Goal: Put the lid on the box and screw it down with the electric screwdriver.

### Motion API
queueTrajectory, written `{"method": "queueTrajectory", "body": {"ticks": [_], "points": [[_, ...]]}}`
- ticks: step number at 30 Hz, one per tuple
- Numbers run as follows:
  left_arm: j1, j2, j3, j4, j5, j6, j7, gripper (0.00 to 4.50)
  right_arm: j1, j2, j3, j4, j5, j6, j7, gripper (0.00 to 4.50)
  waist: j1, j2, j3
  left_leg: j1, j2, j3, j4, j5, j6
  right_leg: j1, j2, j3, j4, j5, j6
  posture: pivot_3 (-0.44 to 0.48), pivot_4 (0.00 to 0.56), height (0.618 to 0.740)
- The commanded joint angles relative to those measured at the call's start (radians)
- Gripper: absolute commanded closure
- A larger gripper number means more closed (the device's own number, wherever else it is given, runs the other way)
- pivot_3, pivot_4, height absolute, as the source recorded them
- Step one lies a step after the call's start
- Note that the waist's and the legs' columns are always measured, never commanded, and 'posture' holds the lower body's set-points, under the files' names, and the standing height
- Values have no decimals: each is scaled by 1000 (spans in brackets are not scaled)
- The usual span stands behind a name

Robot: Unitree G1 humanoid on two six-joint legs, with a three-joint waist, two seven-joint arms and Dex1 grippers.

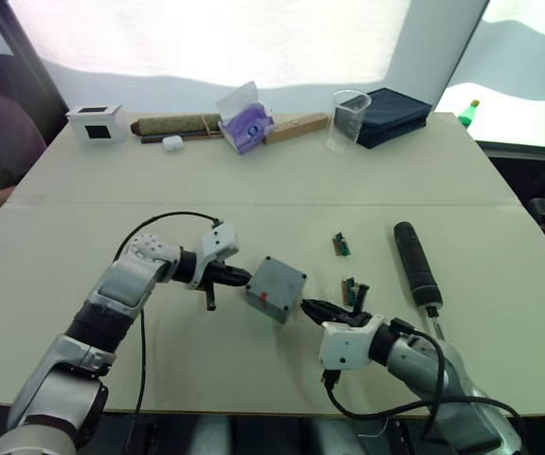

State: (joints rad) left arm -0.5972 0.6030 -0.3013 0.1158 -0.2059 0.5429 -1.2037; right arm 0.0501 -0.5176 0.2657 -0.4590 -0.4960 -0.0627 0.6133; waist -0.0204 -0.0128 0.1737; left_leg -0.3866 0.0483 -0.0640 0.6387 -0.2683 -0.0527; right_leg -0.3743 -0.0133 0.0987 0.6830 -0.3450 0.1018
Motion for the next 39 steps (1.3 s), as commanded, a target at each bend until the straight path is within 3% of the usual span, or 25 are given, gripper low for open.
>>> {"method": "queueTrajectory", "body": {"ticks": [1, 9, 39], "points": [[26, 20, -6, -96, -28, 42, -28, 4500, -52, 13, 13, 12, 15, 14, 6, 4434, 1, 0, 0, 0, 0, 0, 0, 0, 0, 0, 0, 0, 0, 0, 0, 0, 150, 737], [74, 30, -3, -218, -58, 132, -21, 4500, -49, -32, 15, 35, 28, 35, 49, 4434, 5, 0, 0, -1, 0, 0, 1, -1, 1, 0, 0, 0, 0, 0, 0, 0, 150, 737], [89, 43, -6, -202, -49, 125, -22, 4500, -19, -35, 18, -31, 111, 36, 100, 4434, 3, 0, 0, -1, 0, -1, 2, -1, 2, 0, 0, 0, 0, 0, 0, 0, 150, 737]]}}
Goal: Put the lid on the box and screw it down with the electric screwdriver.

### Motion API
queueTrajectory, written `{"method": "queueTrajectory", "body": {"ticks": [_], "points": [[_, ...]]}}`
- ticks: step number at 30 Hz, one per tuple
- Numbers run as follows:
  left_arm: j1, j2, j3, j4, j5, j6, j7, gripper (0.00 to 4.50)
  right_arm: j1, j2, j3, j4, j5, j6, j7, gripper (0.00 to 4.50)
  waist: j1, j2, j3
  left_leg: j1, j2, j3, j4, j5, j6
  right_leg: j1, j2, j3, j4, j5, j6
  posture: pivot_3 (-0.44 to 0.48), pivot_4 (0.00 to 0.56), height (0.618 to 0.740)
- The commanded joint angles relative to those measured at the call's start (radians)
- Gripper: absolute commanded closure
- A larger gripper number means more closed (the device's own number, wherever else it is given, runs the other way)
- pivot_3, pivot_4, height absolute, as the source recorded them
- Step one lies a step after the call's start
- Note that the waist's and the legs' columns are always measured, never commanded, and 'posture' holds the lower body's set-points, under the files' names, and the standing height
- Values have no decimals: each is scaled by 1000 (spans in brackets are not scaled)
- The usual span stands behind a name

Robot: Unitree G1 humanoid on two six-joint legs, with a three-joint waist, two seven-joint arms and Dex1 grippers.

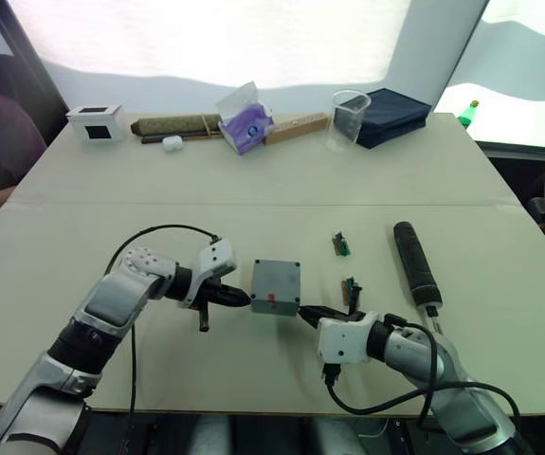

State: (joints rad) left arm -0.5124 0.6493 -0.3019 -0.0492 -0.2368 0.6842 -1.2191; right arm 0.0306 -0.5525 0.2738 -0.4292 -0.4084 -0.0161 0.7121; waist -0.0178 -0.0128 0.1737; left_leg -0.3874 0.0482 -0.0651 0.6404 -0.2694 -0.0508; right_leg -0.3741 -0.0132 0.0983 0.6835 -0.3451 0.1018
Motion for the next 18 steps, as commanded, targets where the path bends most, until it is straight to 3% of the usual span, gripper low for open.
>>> {"method": "queueTrajectory", "body": {"ticks": [1, 7, 12, 14, 18], "points": [[5, -3, -5, -37, -18, -16, -5, 4500, 2, -2, 8, -61, 24, -12, 1, 4434, 0, 0, 0, 0, 0, 0, 0, 0, 0, 0, 0, 0, 0, 0, 0, 0, 150, 737], [12, 1, 7, 9, -13, -34, -3, 4500, 47, -23, -34, -68, 63, 0, 1, 4434, 1, 0, 0, 0, 0, 0, 0, 0, 0, 0, 0, 0, 0, 0, 0, 0, 150, 737], [-34, -21, 59, 70, -76, 47, -2, 4500, 120, -59, -107, -107, 101, 6, -11, 4434, 3, 0, 0, 0, 0, 0, 0, 0, 1, 0, 0, 0, 0, 0, 0, 0, 150, 737], [-27, 26, 69, 51, -34, -6, 19, 4500, 173, -27, -179, -219, 195, 86, -15, 4434, 2, 0, 0, 0, 0, 0, 1, 0, 1, 0, 0, 0, 0, 0, 0, 0, 150, 737], [-42, 10, 169, 138, 7, -205, 141, 4500, 240, 90, -284, -381, 350, 307, -71, 4434, 0, 0, 0, -1, 1, -2, 0, 0, 0, 0, 1, -1, 0, 0, 0, 0, 150, 737]]}}
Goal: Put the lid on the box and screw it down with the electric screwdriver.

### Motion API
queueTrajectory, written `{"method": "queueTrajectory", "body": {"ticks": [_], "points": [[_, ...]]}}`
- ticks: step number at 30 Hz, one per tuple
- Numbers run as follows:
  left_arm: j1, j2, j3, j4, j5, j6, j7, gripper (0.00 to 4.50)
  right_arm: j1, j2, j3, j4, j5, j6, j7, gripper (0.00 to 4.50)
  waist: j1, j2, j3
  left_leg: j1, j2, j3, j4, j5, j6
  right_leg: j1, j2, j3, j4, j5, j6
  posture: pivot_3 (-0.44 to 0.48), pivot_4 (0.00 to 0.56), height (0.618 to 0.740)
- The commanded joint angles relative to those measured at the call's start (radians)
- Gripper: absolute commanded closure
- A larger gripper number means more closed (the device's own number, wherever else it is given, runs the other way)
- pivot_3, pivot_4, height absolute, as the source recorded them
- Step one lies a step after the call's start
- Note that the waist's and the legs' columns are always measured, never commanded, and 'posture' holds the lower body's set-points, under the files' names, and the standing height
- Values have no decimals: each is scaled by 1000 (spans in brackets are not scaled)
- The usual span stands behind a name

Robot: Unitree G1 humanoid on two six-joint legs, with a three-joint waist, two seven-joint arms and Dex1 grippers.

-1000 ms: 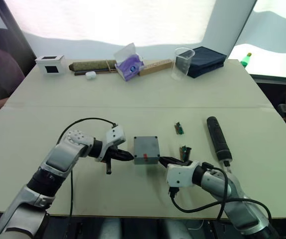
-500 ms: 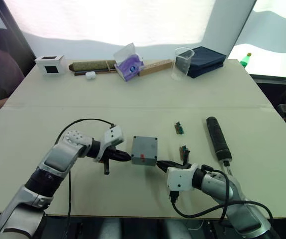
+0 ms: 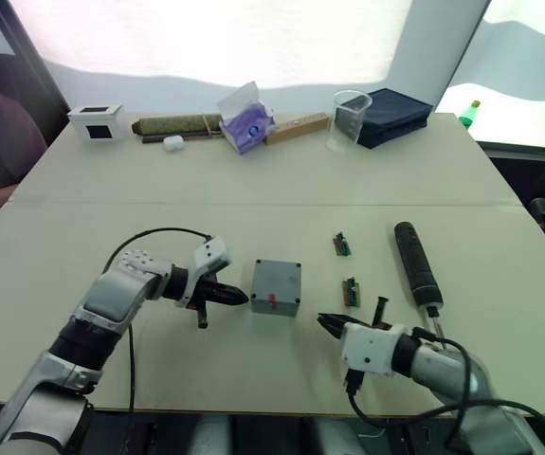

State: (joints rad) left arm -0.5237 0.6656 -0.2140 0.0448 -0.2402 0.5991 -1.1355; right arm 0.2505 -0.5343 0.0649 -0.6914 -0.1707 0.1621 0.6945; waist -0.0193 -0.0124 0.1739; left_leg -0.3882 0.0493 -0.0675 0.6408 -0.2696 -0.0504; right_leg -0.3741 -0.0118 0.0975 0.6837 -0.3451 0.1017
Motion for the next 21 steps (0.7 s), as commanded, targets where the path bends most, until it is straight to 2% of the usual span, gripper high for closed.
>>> {"method": "queueTrajectory", "body": {"ticks": [1, 2, 4, 5, 6, 8, 13, 14, 16, 17, 18, 21], "points": [[-47, -9, 92, 65, 1, -129, 51, 4500, 28, 98, -98, -137, 137, 168, -73, 4434, 4, 0, 0, 0, 0, -1, 0, 0, 0, 0, 0, -1, 0, 0, 0, 0, 150, 737], [-120, -2, 139, 90, -156, 60, -64, 4500, 47, 128, -134, -148, 165, 199, -96, 4434, 5, 0, 0, 0, 0, -1, 1, 0, 0, 1, 0, -2, 0, 0, 0, 0, 150, 737], [-206, 9, 188, 112, -351, 306, -204, 4500, 66, 149, -172, -161, 193, 232, -113, 4434, 10, -1, 1, -4, -1, -3, 3, 0, -1, 0, -1, -4, 0, 0, 0, 0, 150, 737], [-231, 0, 185, 101, -339, 288, -186, 4500, 64, 175, -197, -169, 216, 263, -139, 4434, 10, -1, 1, -6, -2, -5, 4, 1, -1, 0, 0, -5, 0, 0, 0, 0, 150, 737], [-234, -3, 159, 73, -294, 224, -164, 4500, 55, 197, -214, -175, 231, 287, -166, 4145, 7, -1, 1, -6, -2, -5, 5, 1, -1, 1, -1, -5, -1, 0, 0, 0, 150, 737], [-233, -19, 127, -11, -288, 204, -155, 4500, 39, 224, -236, -180, 245, 329, -208, 3636, 3, 2, 0, -5, -2, -5, 4, 1, -1, 2, -1, -5, -1, 0, 0, 0, 150, 737], [-227, -60, 161, -91, -398, 302, -145, 4500, 44, 209, -228, -177, 258, 363, -229, 1447, -4, 4, 0, -3, -1, -6, 2, 1, -2, 1, 1, -4, 1, 0, 0, 0, 150, 737], [-212, -84, 153, -114, -379, 273, -104, 4500, 49, 217, -227, -167, 268, 369, -236, 1101, -4, 5, 1, -3, -1, -6, 2, 1, -1, 1, 1, -4, 1, 0, 0, 0, 150, 737], [-144, -140, 103, -174, -256, 88, 4, 4500, 61, 255, -228, -174, 347, 484, -248, 301, -1, 5, 0, -3, -1, -6, 2, 1, -1, 1, 1, -4, 1, 0, 0, 0, 150, 737], [-124, -155, 89, -190, -221, 33, 33, 4500, 63, 264, -229, -178, 372, 521, -253, 37, 2, 5, 0, -3, -1, -7, 2, 1, -1, 2, 0, -4, 0, 0, 0, 0, 150, 737], [-105, -149, 66, -199, -200, -7, 15, 4500, 60, 265, -225, -178, 385, 535, -254, 37, 4, 5, 0, -3, -1, -7, 2, 1, -1, 2, 0, -4, 0, 0, 0, 0, 150, 737], [-109, -100, 0, -188, -206, 39, -69, 4500, 26, 265, -215, -142, 399, 530, -265, 37, 0, 5, 1, -4, -2, -7, 3, 1, -2, 1, 0, -4, 0, 0, 0, 0, 150, 737]]}}
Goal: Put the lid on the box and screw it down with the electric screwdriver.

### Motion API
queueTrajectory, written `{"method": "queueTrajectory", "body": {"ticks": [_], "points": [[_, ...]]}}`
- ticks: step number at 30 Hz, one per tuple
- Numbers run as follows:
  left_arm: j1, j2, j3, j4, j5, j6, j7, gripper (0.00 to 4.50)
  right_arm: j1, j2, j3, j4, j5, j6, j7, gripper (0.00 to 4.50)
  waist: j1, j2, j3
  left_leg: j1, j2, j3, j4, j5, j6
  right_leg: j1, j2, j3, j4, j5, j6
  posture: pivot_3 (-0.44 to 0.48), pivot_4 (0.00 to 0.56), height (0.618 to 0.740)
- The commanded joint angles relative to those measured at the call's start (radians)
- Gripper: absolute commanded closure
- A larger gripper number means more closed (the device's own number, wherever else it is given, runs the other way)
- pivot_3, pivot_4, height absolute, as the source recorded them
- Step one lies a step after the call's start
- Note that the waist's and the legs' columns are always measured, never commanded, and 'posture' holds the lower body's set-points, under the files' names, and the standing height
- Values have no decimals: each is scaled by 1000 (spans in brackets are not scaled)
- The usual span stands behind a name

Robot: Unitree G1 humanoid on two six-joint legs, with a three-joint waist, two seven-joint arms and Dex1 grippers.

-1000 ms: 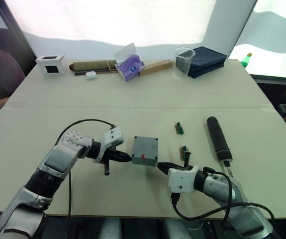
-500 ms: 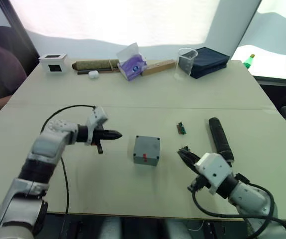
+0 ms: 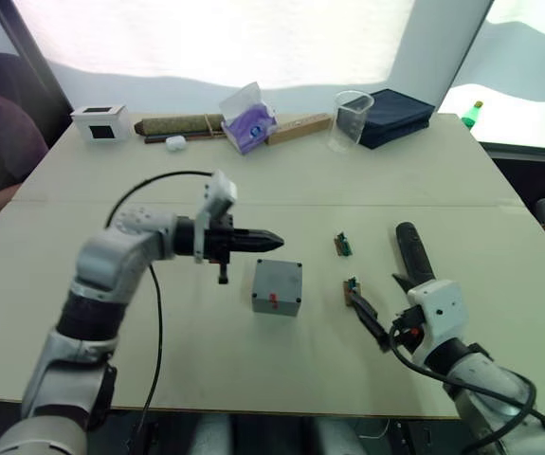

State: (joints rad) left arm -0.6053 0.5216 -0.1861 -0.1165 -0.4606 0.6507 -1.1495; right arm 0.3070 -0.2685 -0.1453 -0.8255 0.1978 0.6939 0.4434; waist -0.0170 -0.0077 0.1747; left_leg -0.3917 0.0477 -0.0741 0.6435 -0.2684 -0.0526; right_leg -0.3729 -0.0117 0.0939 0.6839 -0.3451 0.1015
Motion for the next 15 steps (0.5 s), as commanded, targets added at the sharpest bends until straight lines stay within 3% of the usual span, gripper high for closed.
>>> {"method": "queueTrajectory", "body": {"ticks": [1, 3, 6, 8, 9, 11, 15], "points": [[-32, 46, -25, -25, 10, -19, -58, 4500, -41, -5, -6, 1, 30, -2, -21, 37, -3, 1, 0, 0, 0, 0, 0, 0, 0, 0, 0, 0, 0, 0, 0, 0, 150, 737], [-43, 42, -1, -22, -17, -16, -54, 4500, -52, -16, -5, 16, 22, -11, -32, 37, -2, 1, 0, 0, 0, 0, 0, 0, 0, 0, 0, 0, 0, 0, 0, 0, 150, 737], [-43, 64, 1, -40, -25, -19, -75, 4500, -50, -46, 18, 51, -24, -49, -52, 720, -1, 1, 0, 0, 0, 0, 0, 0, 0, 0, 0, 0, -1, 0, 0, 0, 150, 737], [-42, 77, -6, -49, -25, -19, -86, 4500, -45, -46, 22, 65, -15, -56, -59, 1556, -1, 1, 0, 0, 0, 0, -1, 0, 0, 0, 0, 0, -1, 0, 0, 0, 150, 737], [-42, 84, -11, -51, -17, -31, -92, 4500, -45, -45, 25, 72, -11, -60, -59, 1737, -1, 1, 0, 0, 0, 0, -1, 0, 0, 0, 0, 0, -1, 0, 0, 0, 150, 737], [-45, 93, -20, -49, -1, -54, -101, 4500, -52, -47, 34, 91, -14, -66, -66, 2702, -2, 1, 0, 0, 0, 0, -1, 0, 0, 0, 0, 0, -1, 0, 0, 0, 150, 737], [-45, 101, -33, -35, 23, -86, -107, 4500, -72, -43, 39, 117, -9, -77, -77, 2702, -3, 1, 0, 0, 0, 0, -1, 0, 0, 0, 0, 0, -1, 0, 0, 0, 150, 737]]}}
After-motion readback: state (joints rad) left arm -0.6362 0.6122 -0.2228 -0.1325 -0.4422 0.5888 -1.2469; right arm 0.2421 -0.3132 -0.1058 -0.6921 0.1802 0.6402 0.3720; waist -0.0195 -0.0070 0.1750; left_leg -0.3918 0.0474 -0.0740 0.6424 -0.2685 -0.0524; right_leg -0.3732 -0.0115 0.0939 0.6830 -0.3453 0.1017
